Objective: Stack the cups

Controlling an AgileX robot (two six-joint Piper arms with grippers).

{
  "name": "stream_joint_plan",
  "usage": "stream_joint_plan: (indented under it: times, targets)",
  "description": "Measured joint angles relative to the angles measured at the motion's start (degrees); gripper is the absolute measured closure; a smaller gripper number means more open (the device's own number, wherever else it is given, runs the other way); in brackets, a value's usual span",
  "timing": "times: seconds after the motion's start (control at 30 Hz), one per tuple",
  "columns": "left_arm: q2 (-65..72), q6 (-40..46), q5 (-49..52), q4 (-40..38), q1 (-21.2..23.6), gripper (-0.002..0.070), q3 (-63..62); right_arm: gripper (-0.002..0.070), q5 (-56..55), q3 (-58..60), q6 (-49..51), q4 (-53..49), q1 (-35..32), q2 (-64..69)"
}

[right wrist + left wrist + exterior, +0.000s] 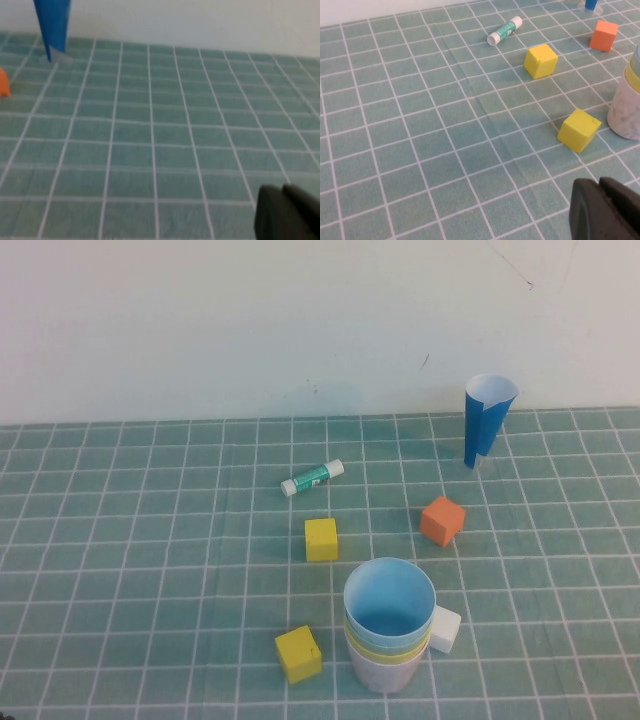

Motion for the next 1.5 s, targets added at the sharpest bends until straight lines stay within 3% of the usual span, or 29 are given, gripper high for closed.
stream_joint_plan:
  times: [0.3, 0.67, 1.5]
  targets:
    - [0.0, 0.0, 0.0, -0.1, 0.0, 0.0677, 0.0, 0.0678, 0.4, 0.0, 2.8, -2.9, 4.0, -0.1]
    - [0.0, 0.0, 0.0, -0.1, 0.0, 0.0677, 0.0, 0.0678, 0.8, -0.1, -10.8, -4.3, 4.6, -0.1]
    - [0.0, 0.0, 0.0, -0.2, 0.0, 0.0677, 0.0, 0.0678, 1.1, -0.1, -11.3, -4.5, 4.6, -0.1]
